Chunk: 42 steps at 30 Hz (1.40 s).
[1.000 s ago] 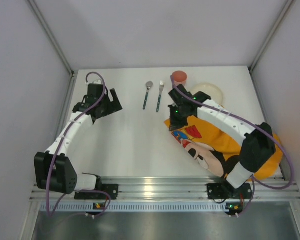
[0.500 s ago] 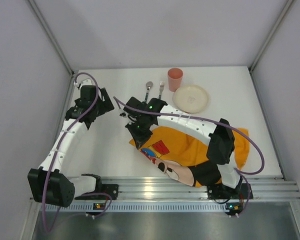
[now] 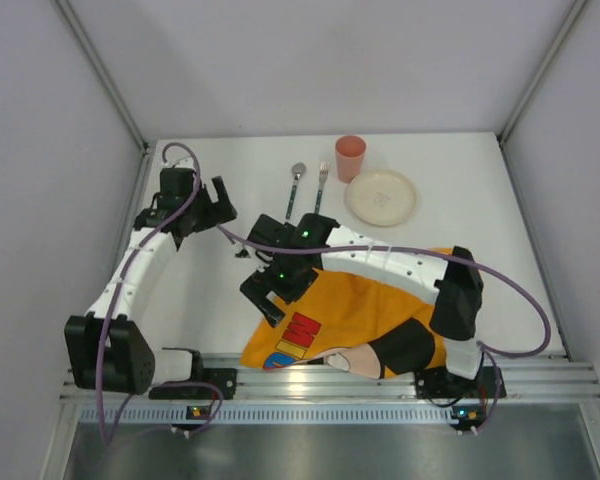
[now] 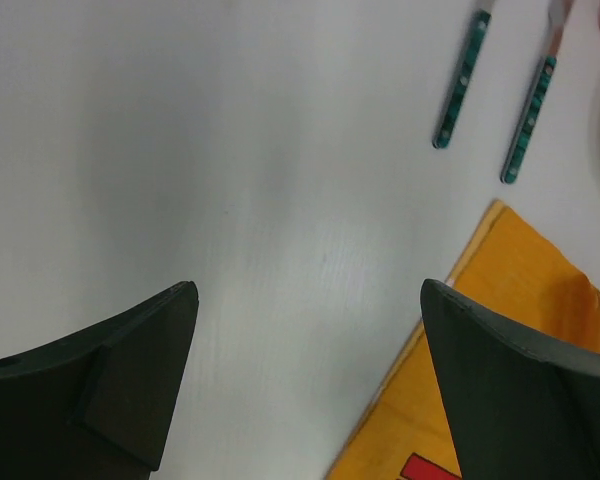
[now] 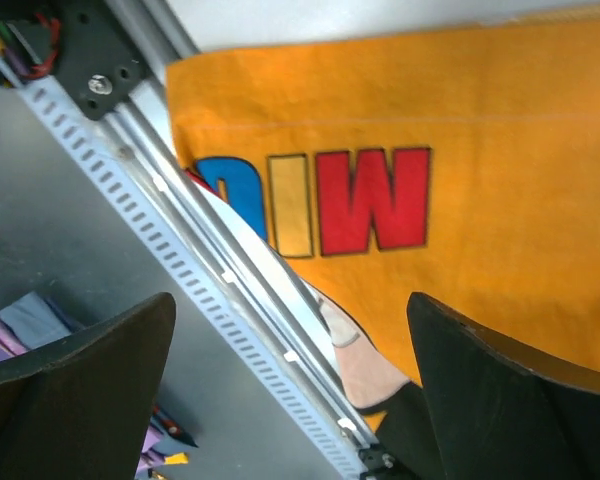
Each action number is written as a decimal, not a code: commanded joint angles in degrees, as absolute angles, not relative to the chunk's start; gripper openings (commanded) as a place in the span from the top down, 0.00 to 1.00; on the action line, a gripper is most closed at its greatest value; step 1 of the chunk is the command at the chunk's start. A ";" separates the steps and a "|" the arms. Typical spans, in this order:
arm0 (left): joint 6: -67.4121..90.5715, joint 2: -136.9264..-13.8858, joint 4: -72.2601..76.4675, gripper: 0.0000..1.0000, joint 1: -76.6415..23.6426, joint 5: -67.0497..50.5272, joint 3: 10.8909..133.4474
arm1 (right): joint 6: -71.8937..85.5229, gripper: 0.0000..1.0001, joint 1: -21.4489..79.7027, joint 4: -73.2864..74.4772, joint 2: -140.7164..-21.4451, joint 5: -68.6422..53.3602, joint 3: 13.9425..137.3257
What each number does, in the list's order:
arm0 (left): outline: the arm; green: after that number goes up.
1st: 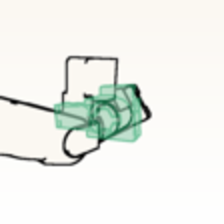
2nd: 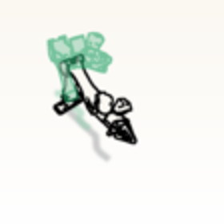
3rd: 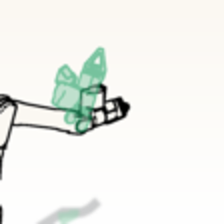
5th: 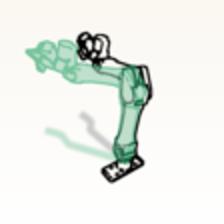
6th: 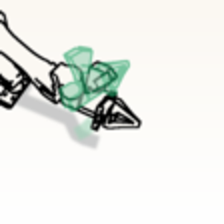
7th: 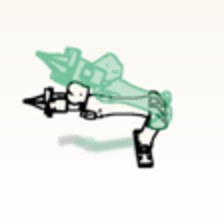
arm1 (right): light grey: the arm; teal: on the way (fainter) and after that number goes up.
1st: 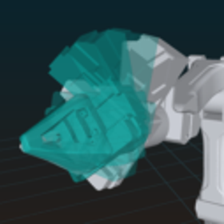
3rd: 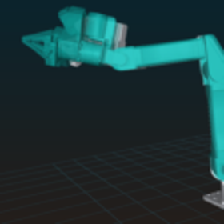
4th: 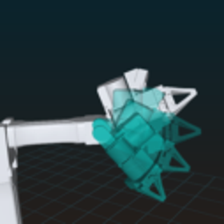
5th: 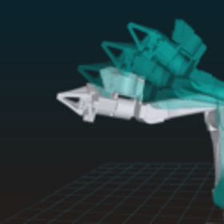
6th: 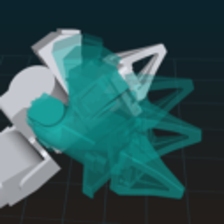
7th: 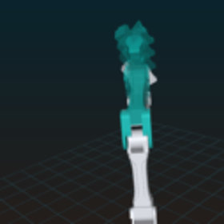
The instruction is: Set the dinner table for one person
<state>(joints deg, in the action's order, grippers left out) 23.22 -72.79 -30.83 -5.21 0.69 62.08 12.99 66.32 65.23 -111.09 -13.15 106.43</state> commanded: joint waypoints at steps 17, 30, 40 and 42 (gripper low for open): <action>16.87 -107.74 -28.30 0.18 -30.84 -17.75 71.01 | 20.30 0.00 21.19 63.02 -74.18 -2.90 70.85; 19.69 -111.36 -31.02 1.00 -31.56 -7.15 72.60 | 20.66 0.00 16.71 60.03 -73.30 -2.02 63.82; 22.42 -100.29 -32.87 1.00 -8.38 1.41 66.36 | 22.14 0.00 14.85 55.38 -81.11 -5.44 63.81; 21.54 -99.93 -33.39 1.00 -6.69 1.05 66.18 | 22.67 0.00 14.85 54.41 -82.61 -6.24 64.51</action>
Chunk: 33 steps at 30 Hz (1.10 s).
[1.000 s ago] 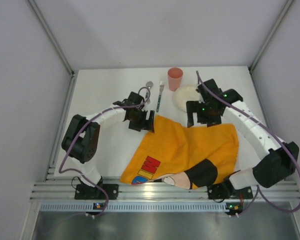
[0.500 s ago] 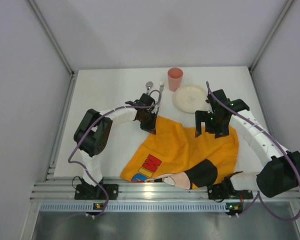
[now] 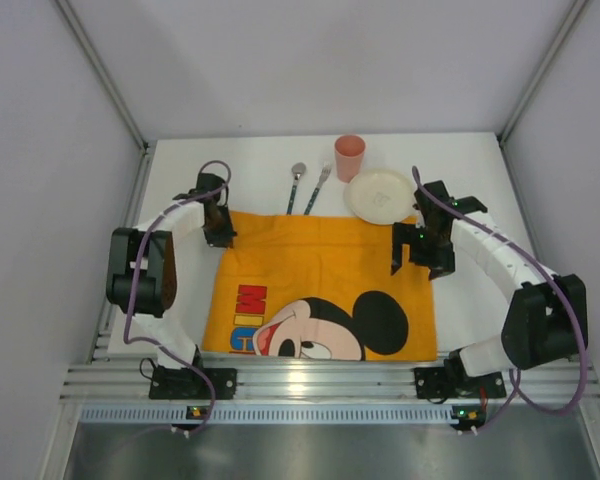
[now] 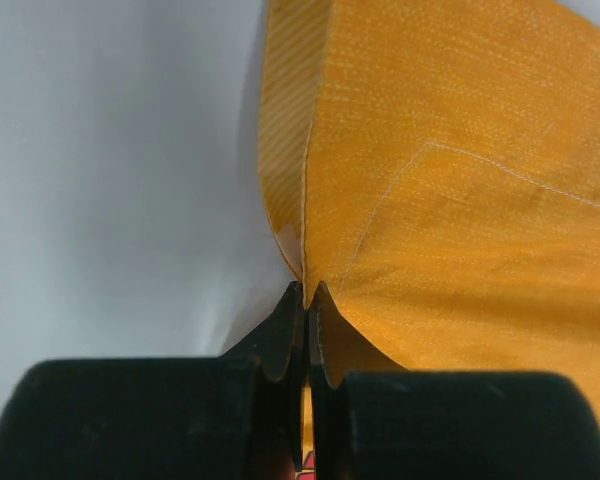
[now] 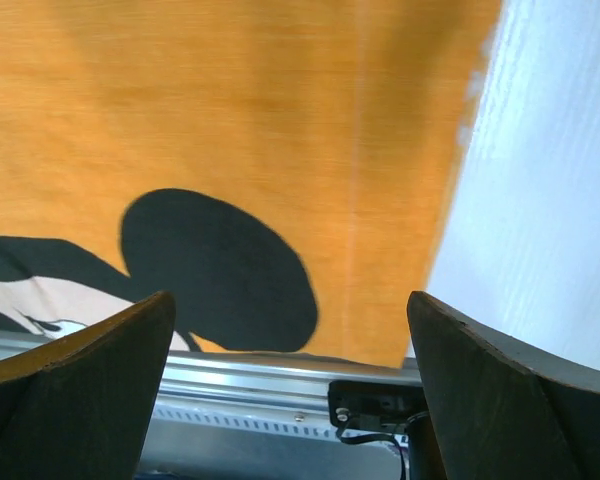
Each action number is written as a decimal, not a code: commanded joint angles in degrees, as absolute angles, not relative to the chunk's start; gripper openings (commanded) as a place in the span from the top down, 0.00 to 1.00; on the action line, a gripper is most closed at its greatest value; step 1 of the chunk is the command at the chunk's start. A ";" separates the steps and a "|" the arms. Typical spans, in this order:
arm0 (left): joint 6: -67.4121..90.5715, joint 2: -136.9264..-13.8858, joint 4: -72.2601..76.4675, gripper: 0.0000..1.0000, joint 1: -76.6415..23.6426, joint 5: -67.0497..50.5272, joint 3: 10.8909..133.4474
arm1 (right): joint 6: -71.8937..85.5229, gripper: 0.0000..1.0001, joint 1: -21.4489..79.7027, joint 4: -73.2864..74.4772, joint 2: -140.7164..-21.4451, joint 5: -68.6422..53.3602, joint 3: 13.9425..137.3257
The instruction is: Set the dinner table for one person
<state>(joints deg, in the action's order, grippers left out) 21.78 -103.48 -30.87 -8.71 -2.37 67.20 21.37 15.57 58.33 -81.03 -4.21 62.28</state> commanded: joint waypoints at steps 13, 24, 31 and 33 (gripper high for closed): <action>22.06 -103.89 -33.22 0.80 -5.19 0.61 67.76 | 22.68 0.00 14.85 45.63 -93.95 -8.09 65.04; 27.33 -96.68 -34.55 0.16 -5.45 8.62 75.58 | 21.27 0.11 14.68 40.43 -100.53 -8.35 74.17; 26.64 -104.39 -29.97 0.19 -10.01 5.45 87.70 | 20.30 0.56 14.59 37.27 -107.57 -6.25 74.97; 26.72 -107.48 -29.53 0.21 -11.33 4.13 91.21 | 20.91 0.69 14.42 36.57 -109.50 -6.06 74.71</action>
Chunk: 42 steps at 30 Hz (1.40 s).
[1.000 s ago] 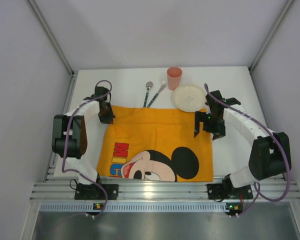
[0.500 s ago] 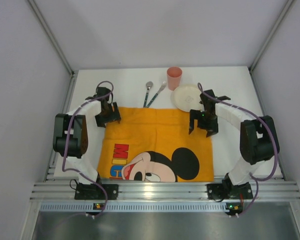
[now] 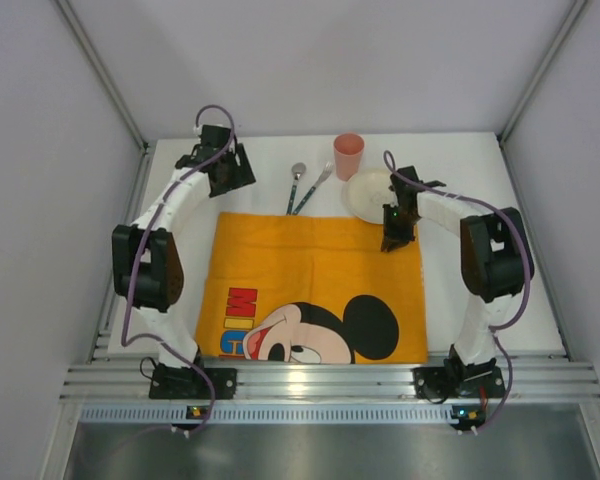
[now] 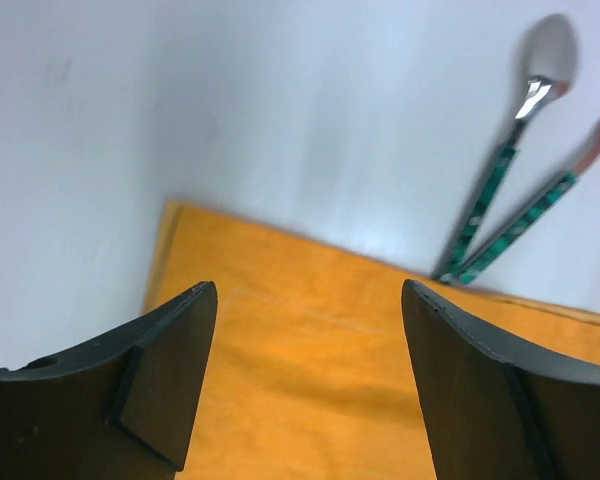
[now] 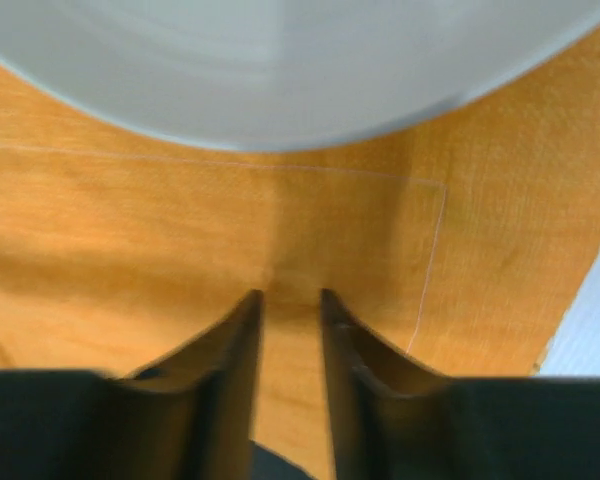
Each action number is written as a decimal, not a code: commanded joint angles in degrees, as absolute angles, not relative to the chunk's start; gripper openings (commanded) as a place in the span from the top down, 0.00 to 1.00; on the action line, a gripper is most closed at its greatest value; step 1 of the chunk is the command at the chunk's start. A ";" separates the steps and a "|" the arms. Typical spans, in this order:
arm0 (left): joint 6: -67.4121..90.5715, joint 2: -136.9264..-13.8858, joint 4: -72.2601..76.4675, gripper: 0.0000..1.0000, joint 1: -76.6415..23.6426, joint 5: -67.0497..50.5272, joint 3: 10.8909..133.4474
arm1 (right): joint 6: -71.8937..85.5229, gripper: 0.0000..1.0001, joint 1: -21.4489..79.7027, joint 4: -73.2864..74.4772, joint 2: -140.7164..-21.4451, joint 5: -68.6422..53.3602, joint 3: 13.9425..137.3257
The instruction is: Set the dinner table for one person
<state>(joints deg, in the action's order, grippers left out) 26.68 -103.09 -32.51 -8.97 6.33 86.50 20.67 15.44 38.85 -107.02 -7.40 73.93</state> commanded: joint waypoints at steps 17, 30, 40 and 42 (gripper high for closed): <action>25.75 -136.84 -35.60 0.21 -18.72 1.85 128.85 | 20.21 1.00 14.06 34.89 -110.57 -0.27 79.45; 22.51 -142.64 -36.04 0.31 -19.95 2.28 128.50 | 22.76 0.94 14.24 42.71 -90.55 0.26 75.33; 20.74 -146.16 -37.70 0.77 -21.71 8.17 129.46 | 22.59 0.94 14.06 45.88 -82.97 0.53 69.53; 20.57 -146.51 -38.49 0.91 -21.88 9.84 129.46 | 22.59 0.94 14.06 46.14 -82.53 0.44 68.56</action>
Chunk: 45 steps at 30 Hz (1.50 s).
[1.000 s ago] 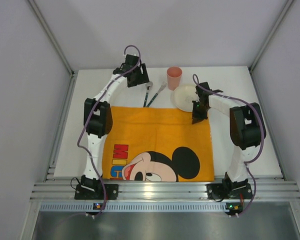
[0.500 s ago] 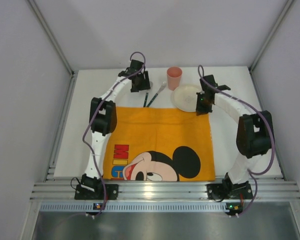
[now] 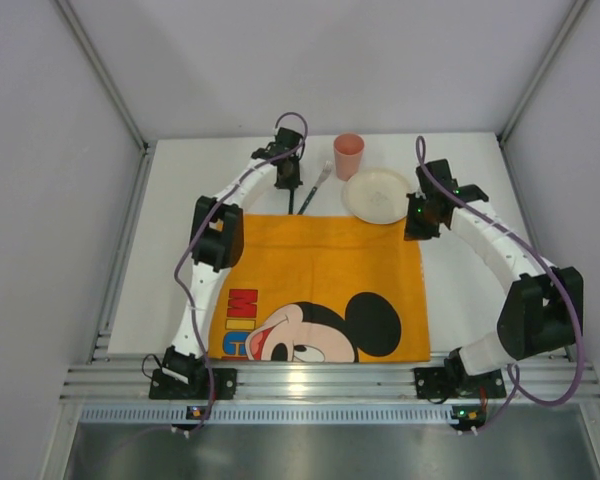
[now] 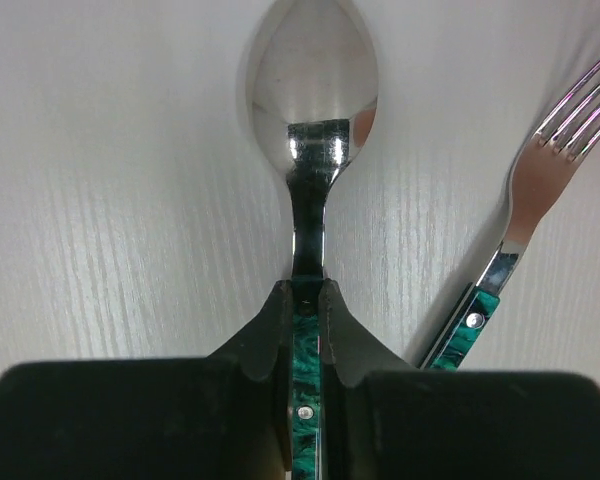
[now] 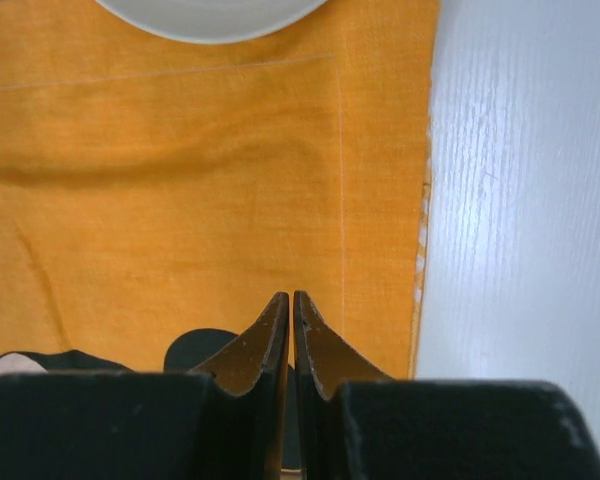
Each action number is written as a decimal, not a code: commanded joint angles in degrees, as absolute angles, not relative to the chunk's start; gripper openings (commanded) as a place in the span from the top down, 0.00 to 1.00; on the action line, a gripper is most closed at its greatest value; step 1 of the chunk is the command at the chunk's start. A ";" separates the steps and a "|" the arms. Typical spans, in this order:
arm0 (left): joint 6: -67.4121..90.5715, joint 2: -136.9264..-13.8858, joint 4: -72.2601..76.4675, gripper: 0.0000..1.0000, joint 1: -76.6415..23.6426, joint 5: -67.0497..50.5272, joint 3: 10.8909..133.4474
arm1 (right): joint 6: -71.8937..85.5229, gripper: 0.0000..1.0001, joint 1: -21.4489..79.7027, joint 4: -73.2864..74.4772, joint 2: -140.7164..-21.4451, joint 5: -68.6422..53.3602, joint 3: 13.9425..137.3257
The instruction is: Set the dinner table for one person
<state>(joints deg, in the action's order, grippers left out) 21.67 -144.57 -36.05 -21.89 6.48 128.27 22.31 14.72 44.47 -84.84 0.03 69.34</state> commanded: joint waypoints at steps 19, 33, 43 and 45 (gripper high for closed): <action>30.05 -124.12 -32.01 1.00 -21.44 3.10 125.10 | 22.06 0.08 14.15 46.84 -81.04 -0.18 69.34; 51.04 -95.89 10.31 1.00 -35.77 -34.17 63.47 | 22.76 0.04 14.06 48.16 -77.00 3.51 64.88; 50.71 -104.85 -16.77 1.00 -46.57 -13.12 78.02 | 22.50 0.05 14.06 48.78 -71.63 4.66 58.89; 52.11 -106.96 -22.13 1.00 -47.46 -10.56 79.88 | 22.41 0.05 14.15 49.22 -71.46 4.92 58.54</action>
